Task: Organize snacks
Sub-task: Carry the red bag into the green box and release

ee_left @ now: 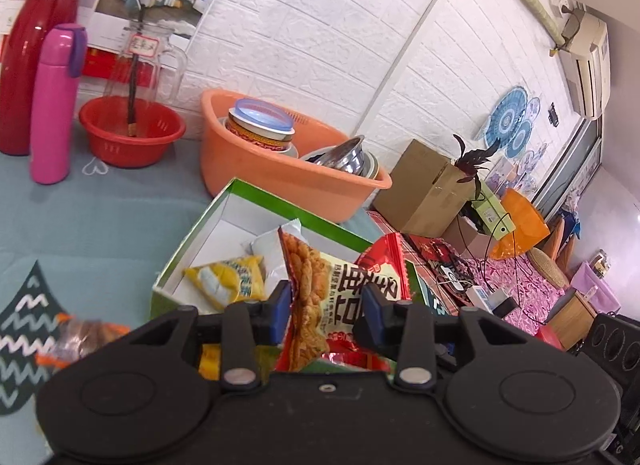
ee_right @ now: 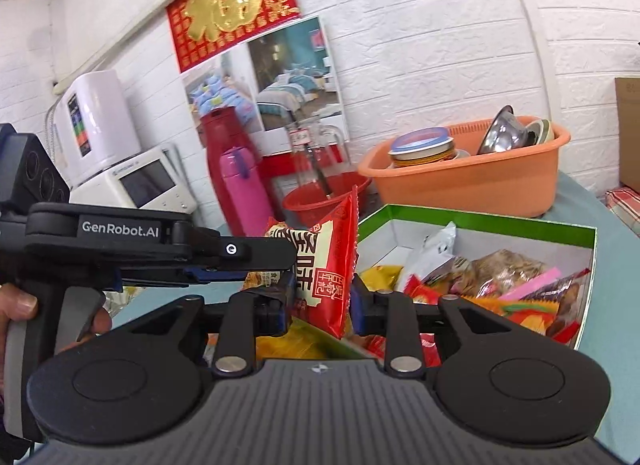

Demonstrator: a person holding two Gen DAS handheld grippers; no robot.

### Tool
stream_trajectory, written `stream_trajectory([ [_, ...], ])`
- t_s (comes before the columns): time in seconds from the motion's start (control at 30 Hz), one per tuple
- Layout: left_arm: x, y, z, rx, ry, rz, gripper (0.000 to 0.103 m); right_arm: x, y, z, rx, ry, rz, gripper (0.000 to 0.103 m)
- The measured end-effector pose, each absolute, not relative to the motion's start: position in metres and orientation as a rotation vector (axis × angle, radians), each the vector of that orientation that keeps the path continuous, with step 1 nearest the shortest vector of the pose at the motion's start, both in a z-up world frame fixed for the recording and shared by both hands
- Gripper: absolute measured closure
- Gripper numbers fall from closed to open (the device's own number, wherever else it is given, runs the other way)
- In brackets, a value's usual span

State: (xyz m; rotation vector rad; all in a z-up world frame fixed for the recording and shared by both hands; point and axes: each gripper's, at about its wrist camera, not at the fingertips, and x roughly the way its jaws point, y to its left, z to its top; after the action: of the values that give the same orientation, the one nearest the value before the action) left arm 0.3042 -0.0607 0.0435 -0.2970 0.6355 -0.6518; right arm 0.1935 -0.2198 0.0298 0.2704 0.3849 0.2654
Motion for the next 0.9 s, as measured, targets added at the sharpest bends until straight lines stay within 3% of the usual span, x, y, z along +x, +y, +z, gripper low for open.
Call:
stream_trajectory([
  [0.17, 0.334, -0.066, 0.037, -0.304, 0.641, -0.660, 0.052, 0.217, -0.227, 0.027, 0.235, 0.380, 0.242, 0.054],
  [0.23, 0.343, -0.068, 0.031, -0.293, 0.644, -0.650, 0.045, 0.227, -0.227, 0.022, 0.201, 0.386, 0.230, 0.053],
  [0.3, 0.349, -0.070, 0.023, -0.267, 0.653, -0.609, 0.000, 0.237, -0.222, 0.015, 0.129, 0.407, 0.186, 0.046],
  [0.33, 0.350, -0.070, 0.019, -0.262, 0.657, -0.578, 0.000, 0.241, -0.218, 0.010, 0.073, 0.416, 0.143, 0.031],
  [0.4, 0.349, -0.066, 0.015, -0.265, 0.662, -0.545, 0.000, 0.242, -0.213, 0.002, -0.015, 0.418, 0.081, 0.012],
  [0.63, 0.329, -0.058, 0.028, -0.231, 0.657, -0.544, 0.000, 0.220, -0.220, 0.005, 0.033, 0.406, 0.133, 0.000],
  [0.9, 0.261, -0.042, 0.049, -0.195, 0.637, -0.550, 0.000, 0.152, -0.213, 0.025, 0.057, 0.362, 0.231, 0.000],
])
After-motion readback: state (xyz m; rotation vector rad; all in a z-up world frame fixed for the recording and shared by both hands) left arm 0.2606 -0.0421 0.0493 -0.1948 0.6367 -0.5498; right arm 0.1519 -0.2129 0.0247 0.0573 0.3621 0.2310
